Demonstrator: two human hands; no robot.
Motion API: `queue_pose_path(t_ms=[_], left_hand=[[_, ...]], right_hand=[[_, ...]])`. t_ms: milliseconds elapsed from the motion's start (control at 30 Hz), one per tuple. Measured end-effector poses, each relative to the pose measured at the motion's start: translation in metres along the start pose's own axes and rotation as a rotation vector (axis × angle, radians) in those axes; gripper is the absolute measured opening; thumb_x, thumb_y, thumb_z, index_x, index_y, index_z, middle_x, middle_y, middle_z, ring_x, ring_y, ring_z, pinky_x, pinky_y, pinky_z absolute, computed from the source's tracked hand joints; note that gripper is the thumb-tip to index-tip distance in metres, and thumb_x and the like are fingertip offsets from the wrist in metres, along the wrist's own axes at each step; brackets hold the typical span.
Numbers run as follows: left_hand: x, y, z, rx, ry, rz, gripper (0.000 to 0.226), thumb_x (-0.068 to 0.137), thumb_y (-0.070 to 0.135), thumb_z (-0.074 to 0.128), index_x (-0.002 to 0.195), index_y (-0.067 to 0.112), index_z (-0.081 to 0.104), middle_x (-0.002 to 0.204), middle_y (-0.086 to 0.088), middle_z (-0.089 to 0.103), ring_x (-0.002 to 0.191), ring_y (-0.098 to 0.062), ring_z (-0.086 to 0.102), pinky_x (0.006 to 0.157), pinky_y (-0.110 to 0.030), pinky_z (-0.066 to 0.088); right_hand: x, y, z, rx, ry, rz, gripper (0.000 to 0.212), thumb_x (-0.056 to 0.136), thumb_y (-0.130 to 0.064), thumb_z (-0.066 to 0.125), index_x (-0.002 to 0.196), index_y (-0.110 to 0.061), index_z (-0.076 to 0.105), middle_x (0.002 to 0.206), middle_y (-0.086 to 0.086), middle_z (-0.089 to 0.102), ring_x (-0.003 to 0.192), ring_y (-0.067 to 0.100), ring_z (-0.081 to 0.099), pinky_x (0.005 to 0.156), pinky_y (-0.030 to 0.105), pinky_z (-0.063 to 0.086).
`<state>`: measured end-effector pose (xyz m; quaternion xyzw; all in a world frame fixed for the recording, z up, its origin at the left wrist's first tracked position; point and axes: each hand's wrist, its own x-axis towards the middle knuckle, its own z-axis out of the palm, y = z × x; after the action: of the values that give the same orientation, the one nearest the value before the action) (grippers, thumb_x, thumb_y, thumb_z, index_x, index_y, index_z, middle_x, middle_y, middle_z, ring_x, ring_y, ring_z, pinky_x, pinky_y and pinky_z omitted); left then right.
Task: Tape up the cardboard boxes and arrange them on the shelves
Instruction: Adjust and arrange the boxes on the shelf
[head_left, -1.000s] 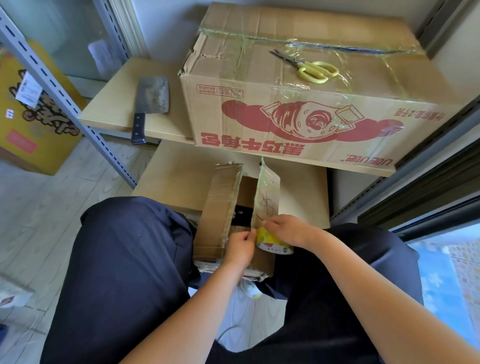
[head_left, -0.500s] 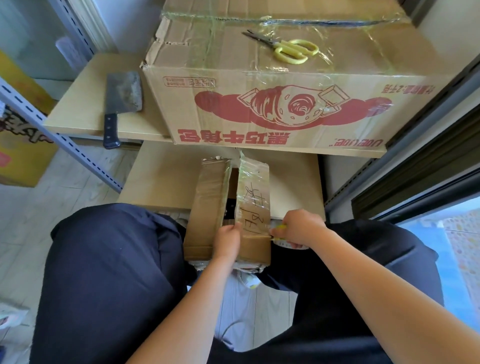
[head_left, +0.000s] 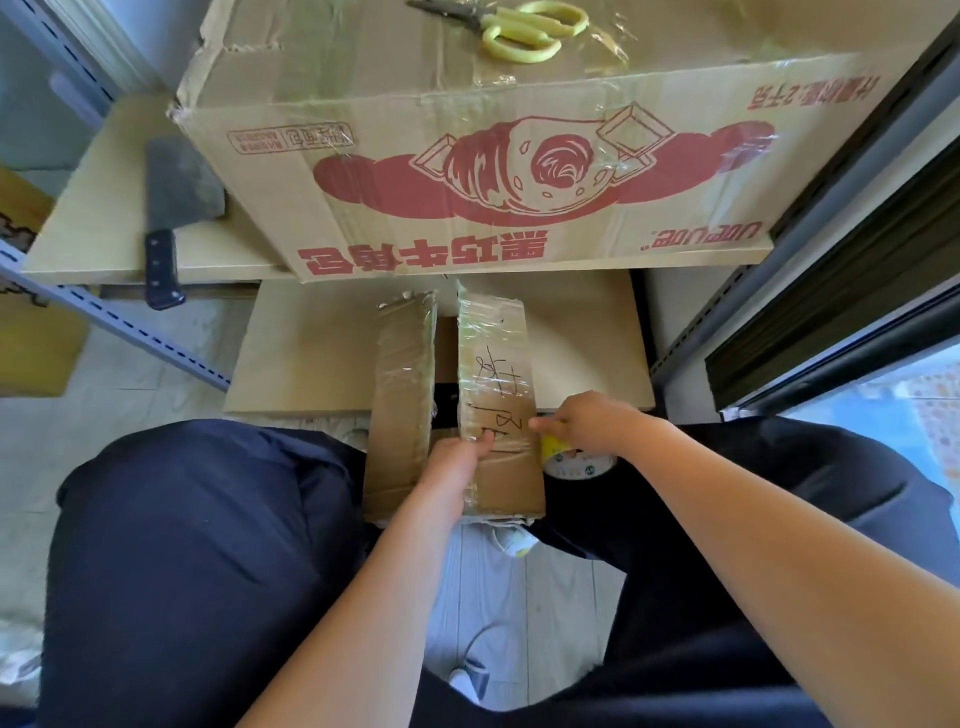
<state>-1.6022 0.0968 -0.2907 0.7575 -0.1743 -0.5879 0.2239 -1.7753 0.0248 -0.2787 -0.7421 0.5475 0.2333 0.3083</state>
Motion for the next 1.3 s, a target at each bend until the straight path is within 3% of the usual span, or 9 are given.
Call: queue_pose_path(t_ms=[200, 433, 533, 600, 767, 933, 1100, 1200, 1300], left_hand=[[0.000, -0.003, 0.000, -0.078, -0.027, -0.007, 0.064, 0.093, 0.038, 0.063, 0.142, 0.002, 0.042, 0.151, -0.014, 0.040, 0.139, -0.031, 0.037, 0.112, -0.046, 0.029], [-0.005, -0.011, 0.005, -0.113, -0.047, 0.002, 0.047, 0.089, 0.043, 0.067, 0.124, 0.013, 0.056, 0.133, -0.007, 0.056, 0.122, -0.026, 0.050, 0.102, -0.040, 0.034], [-0.005, -0.015, 0.005, -0.101, -0.050, 0.041, 0.041, 0.080, 0.044, 0.077, 0.109, 0.016, 0.067, 0.108, 0.005, 0.068, 0.101, -0.016, 0.058, 0.085, -0.028, 0.039], [-0.003, -0.017, 0.006, -0.079, -0.026, 0.061, 0.041, 0.078, 0.037, 0.081, 0.111, 0.016, 0.069, 0.102, 0.003, 0.072, 0.092, -0.013, 0.064, 0.071, -0.026, 0.043], [0.000, -0.020, 0.010, -0.145, -0.021, 0.086, 0.017, 0.087, 0.011, 0.072, 0.104, 0.013, 0.073, 0.075, 0.009, 0.075, 0.061, 0.002, 0.069, 0.050, -0.010, 0.048], [0.004, -0.020, 0.009, -0.127, -0.019, 0.070, 0.021, 0.085, 0.020, 0.075, 0.105, 0.016, 0.072, 0.089, 0.005, 0.077, 0.080, -0.007, 0.071, 0.067, -0.020, 0.051], [0.002, -0.004, 0.013, 0.101, 0.208, 0.290, 0.048, 0.075, 0.033, 0.080, 0.115, 0.028, 0.053, 0.111, 0.003, 0.068, 0.096, -0.016, 0.067, 0.090, -0.034, 0.053], [-0.024, 0.024, 0.016, 0.334, 0.348, 0.404, 0.067, 0.087, 0.022, 0.067, 0.146, 0.012, 0.038, 0.137, -0.005, 0.052, 0.125, -0.025, 0.053, 0.095, -0.028, 0.043], [-0.049, 0.052, 0.016, 0.356, 0.391, 0.512, 0.059, 0.091, 0.027, 0.060, 0.145, 0.016, 0.039, 0.141, -0.005, 0.047, 0.129, -0.026, 0.049, 0.104, -0.037, 0.045]], right_hand=[[-0.003, -0.010, 0.013, -0.364, 0.281, -0.030, 0.022, 0.092, -0.020, 0.054, 0.114, -0.022, 0.059, 0.104, -0.002, 0.066, 0.094, 0.023, 0.064, 0.065, 0.028, 0.038], [0.019, -0.014, 0.048, -0.103, 0.277, 0.164, 0.022, 0.048, -0.015, 0.086, 0.060, -0.016, 0.068, 0.058, 0.000, 0.065, 0.056, 0.023, 0.063, 0.058, 0.024, 0.032], [0.024, -0.024, 0.064, 0.012, 0.413, 0.165, 0.005, 0.077, -0.016, 0.069, 0.082, -0.018, 0.072, 0.079, 0.003, 0.071, 0.081, 0.027, 0.067, 0.071, 0.031, 0.042], [0.025, -0.035, 0.071, 0.192, 0.510, 0.303, 0.025, 0.097, -0.021, 0.044, 0.103, -0.020, 0.068, 0.102, 0.004, 0.070, 0.106, 0.029, 0.060, 0.088, 0.036, 0.040], [0.033, -0.055, 0.081, 0.376, 0.797, 0.423, 0.035, 0.099, -0.033, 0.040, 0.088, -0.010, 0.064, 0.087, 0.011, 0.066, 0.087, 0.032, 0.060, 0.092, 0.045, 0.039], [0.038, -0.051, 0.093, 0.292, 0.685, 0.313, 0.051, 0.099, -0.042, 0.024, 0.104, -0.013, 0.066, 0.104, 0.008, 0.070, 0.106, 0.030, 0.057, 0.104, 0.048, 0.031], [0.032, -0.052, 0.078, 0.297, 0.528, 0.273, 0.062, 0.104, -0.046, 0.017, 0.154, -0.009, 0.023, 0.156, 0.007, 0.032, 0.148, 0.025, 0.018, 0.118, 0.054, -0.002], [0.008, -0.060, 0.052, 0.278, 0.755, 0.198, 0.051, 0.101, -0.033, 0.031, 0.143, -0.008, 0.044, 0.137, 0.009, 0.056, 0.133, 0.028, 0.046, 0.114, 0.051, 0.027], [-0.040, -0.072, 0.001, 0.448, 1.039, -0.051, 0.027, 0.095, -0.021, 0.045, 0.115, -0.014, 0.061, 0.098, 0.001, 0.065, 0.091, 0.024, 0.063, 0.073, 0.035, 0.053]])
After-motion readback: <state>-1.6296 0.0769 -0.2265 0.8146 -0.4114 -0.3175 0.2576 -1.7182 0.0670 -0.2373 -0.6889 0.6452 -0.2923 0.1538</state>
